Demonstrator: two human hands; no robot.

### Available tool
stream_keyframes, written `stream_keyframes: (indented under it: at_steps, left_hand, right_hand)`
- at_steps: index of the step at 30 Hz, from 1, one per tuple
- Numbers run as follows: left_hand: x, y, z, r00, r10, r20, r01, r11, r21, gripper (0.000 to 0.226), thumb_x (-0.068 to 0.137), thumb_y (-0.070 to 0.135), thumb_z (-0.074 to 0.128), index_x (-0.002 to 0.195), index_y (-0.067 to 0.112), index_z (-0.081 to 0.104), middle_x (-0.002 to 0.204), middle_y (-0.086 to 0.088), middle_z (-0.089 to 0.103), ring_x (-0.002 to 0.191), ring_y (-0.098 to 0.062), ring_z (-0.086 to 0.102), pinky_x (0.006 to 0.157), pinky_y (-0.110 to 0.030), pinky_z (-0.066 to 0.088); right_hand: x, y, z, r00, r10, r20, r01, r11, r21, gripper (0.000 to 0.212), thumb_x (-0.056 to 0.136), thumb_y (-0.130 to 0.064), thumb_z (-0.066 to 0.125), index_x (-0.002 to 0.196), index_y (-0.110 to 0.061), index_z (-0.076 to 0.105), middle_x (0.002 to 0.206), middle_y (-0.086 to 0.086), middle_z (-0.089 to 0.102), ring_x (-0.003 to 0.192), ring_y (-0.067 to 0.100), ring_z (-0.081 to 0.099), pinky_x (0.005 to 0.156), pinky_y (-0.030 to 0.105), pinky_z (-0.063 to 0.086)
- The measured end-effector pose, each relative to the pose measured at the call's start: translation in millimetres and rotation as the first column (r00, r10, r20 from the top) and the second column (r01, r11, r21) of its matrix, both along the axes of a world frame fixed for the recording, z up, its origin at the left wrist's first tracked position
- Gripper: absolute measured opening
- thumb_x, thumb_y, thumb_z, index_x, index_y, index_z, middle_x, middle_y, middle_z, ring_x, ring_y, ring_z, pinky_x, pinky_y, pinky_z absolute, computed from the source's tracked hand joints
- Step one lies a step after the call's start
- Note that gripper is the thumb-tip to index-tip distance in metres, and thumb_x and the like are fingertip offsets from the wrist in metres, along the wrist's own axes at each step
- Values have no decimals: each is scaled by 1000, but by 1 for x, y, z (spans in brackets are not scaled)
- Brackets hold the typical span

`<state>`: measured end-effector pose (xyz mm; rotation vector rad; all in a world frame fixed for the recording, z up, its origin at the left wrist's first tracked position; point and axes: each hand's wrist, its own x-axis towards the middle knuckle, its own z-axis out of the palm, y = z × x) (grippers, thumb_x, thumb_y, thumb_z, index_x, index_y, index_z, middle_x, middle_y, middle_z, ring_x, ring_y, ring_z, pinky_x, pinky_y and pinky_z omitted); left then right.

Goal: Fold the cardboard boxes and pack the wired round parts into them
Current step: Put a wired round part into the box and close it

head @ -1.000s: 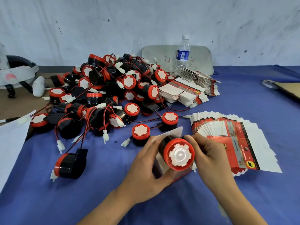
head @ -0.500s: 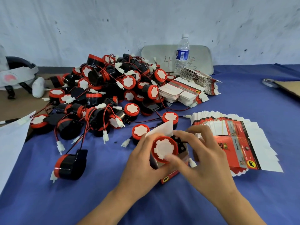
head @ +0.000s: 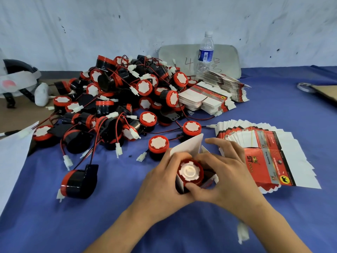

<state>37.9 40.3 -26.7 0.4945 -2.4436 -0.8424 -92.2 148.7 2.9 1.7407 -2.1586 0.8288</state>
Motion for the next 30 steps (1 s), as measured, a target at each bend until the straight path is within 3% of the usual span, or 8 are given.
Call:
stream_keyframes:
  at_steps: [4, 7, 10, 13, 18, 22, 24, 30]
  left_hand:
    - [1, 2, 1, 998, -49, 40, 50, 999, -18, 53, 70, 60, 57, 116, 45, 35, 123, 26, 41, 103, 0, 52, 80, -30, 53]
    - [2, 0, 3, 995, -13, 100, 18, 999, -48, 46, 64, 72, 52, 97, 43, 36, 108, 26, 40, 88, -4, 51, 71, -28, 52]
    - [3, -3, 7, 996, -6, 86, 13, 996, -84, 51, 59, 76, 58, 84, 35, 39, 99, 31, 42, 84, -5, 50, 66, -24, 49]
    - [5, -5, 11, 999, -15, 52, 19, 998, -64, 51, 58, 76, 63, 78, 32, 46, 94, 29, 48, 81, -5, 51, 64, -26, 49]
    - [5, -5, 13, 999, 38, 38, -38, 999, 3, 52, 55, 82, 57, 58, 30, 49, 85, 14, 56, 78, -9, 53, 63, -35, 50]
    - [2, -4, 13, 998, 54, 45, -56, 998, 40, 60, 57, 82, 56, 59, 22, 53, 83, 5, 60, 73, -13, 55, 61, -42, 50]
    - [2, -5, 12, 998, 54, 35, -56, 997, 58, 62, 58, 81, 57, 60, 19, 54, 81, 3, 59, 72, -15, 54, 61, -44, 49]
    - [2, -3, 11, 997, 63, 38, -65, 996, 53, 62, 60, 81, 56, 60, 19, 53, 77, 6, 55, 71, -14, 53, 59, -42, 50]
  right_hand:
    - [-4, 0, -2, 991, 64, 119, -79, 989, 125, 48, 71, -59, 51, 98, -24, 71, 97, -13, 68, 131, 4, 26, 113, 29, 10]
    - [-9, 0, 0, 980, 86, 178, -136, 948, 288, 43, 79, -63, 52, 110, -36, 67, 119, -22, 59, 134, -2, 18, 117, 31, 2]
    - [-13, 0, 2, 982, 119, 145, -164, 921, 354, 43, 85, -60, 50, 121, -41, 62, 124, -29, 54, 125, -3, 28, 114, 26, 12]
    - [-12, 3, 11, 925, 228, 304, -298, 931, 209, 26, 93, -37, 58, 115, -30, 69, 117, -22, 64, 112, -6, 51, 99, 21, 40]
    - [-28, 21, 25, 889, 226, 397, -194, 974, -120, 45, 78, -1, 46, 101, -28, 73, 110, -19, 68, 103, 0, 62, 83, 15, 48]
    - [-34, 25, 25, 892, 196, 406, -246, 967, 72, 43, 80, -10, 69, 96, -49, 65, 92, -15, 52, 68, 14, 51, 58, 18, 40]
    - [-32, 23, 23, 913, 196, 358, -261, 955, 144, 39, 78, -23, 79, 73, -54, 56, 80, -14, 49, 62, 10, 46, 55, 13, 34]
    - [-13, 13, 21, 967, 100, 233, -65, 986, -154, 35, 87, -29, 68, 61, -30, 45, 53, -18, 46, 51, 5, 46, 48, 9, 34]
